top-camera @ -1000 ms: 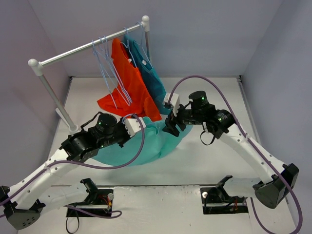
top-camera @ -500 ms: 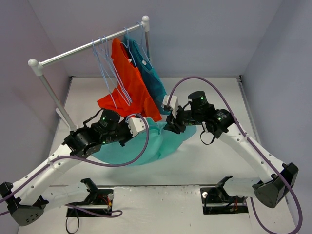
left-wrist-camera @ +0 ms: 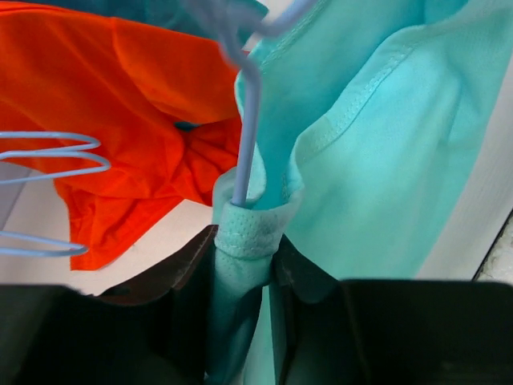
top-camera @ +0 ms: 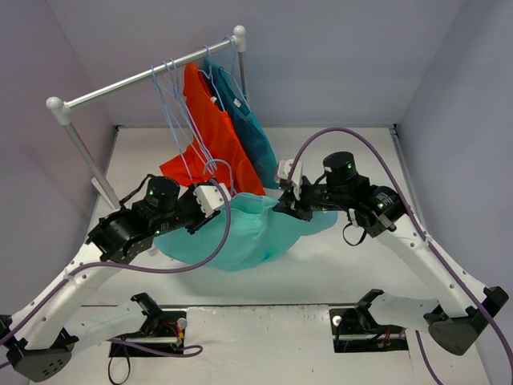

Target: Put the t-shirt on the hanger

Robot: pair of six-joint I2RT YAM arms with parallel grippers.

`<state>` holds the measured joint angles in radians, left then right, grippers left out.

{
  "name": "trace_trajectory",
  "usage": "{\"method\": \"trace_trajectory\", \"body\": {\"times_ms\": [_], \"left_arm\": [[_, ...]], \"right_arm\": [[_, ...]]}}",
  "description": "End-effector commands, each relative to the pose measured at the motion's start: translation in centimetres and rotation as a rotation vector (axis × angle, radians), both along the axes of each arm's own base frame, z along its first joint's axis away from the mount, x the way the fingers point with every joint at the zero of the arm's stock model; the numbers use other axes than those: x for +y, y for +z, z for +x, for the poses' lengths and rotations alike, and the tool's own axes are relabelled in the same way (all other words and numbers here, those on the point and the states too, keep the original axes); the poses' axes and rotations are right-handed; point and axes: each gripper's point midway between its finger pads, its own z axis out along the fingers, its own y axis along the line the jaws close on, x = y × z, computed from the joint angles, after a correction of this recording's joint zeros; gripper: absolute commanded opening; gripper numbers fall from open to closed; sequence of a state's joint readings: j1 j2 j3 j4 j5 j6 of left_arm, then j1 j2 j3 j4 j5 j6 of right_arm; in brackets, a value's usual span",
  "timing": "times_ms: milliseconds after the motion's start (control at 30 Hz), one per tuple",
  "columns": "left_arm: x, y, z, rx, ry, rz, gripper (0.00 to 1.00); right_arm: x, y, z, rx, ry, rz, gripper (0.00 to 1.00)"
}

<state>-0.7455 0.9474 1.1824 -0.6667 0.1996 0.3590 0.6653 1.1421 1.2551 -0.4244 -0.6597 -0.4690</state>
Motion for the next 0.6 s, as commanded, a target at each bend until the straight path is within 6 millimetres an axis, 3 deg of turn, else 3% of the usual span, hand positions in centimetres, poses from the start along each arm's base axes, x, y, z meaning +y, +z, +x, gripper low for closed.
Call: {"method": "trace_trajectory", "body": {"times_ms": [0,200,367,567], "left_arm": [[1.0,3.5,0.2,-0.090,0.034,-0.076,0.30],[2.9,4.0,0.6,-0.120,0.088,-0.066,0.36],[5.1,5.8,1.5,-0.180,0.175,-0.058,0.38],[8.3,12.7,2.8,-0.309,0.352,-0.134,0.42]], "right_arm": [[-0.3,6.3,0.4,-0.150,-0.029,0.130,0.00],[-0.7,6.9,0.1,-0.163,-0.043,0.142,0.00],[-1.0,7.1,0.3,-0.166,-0.065,0.143,0.00],[-0.9,9.9,0.8,-0.196,-0.085,0.185,0.00]]}}
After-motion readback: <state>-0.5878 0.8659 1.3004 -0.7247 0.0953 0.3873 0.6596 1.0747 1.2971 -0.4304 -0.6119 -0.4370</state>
